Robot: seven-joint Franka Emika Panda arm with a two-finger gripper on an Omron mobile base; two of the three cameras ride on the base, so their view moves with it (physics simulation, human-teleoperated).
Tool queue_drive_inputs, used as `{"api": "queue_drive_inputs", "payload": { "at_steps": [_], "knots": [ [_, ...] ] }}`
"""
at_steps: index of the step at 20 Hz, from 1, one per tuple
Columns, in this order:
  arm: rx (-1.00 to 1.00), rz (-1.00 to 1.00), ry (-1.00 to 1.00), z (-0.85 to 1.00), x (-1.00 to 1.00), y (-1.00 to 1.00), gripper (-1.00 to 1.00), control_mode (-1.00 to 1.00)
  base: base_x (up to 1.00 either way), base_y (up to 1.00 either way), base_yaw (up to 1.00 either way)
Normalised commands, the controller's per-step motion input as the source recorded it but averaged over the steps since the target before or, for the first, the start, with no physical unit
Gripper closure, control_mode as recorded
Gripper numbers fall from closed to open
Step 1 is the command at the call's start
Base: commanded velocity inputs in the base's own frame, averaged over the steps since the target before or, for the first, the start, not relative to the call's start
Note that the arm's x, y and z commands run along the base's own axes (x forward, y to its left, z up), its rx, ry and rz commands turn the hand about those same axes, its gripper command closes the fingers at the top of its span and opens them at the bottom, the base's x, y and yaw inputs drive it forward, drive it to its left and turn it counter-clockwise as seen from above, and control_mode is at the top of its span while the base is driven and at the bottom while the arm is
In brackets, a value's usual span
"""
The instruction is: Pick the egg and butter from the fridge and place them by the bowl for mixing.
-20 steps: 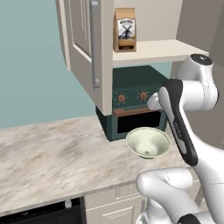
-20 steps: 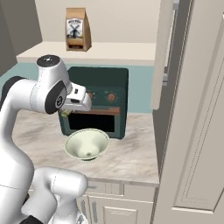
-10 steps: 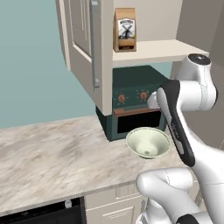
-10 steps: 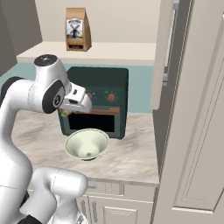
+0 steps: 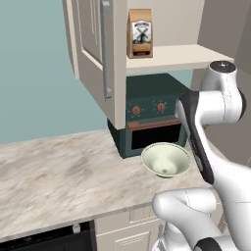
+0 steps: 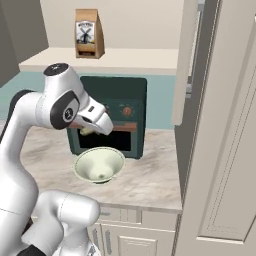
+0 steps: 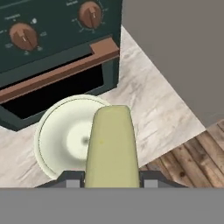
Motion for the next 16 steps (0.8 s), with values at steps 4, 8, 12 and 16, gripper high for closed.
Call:
{"api": "queue_drive_inputs", "payload": {
  "at_steps": [4, 8, 12, 16],
  "knots": [
    [0.0, -0.27, 0.0, -0.16, 0.0, -0.52, 1.0, -1.0, 0.0, 0.0, 0.0],
    [0.07, -0.39, 0.02, -0.27, -0.07, -0.54, 1.0, -1.0, 0.0, 0.0, 0.0],
    [0.06, -0.33, 0.04, -0.34, -0.02, -0.57, 1.0, -1.0, 0.0, 0.0, 0.0],
    [0.0, -0.15, 0.1, -0.46, 0.01, -0.43, 1.0, -1.0, 0.0, 0.0, 0.0]
  ]
}}
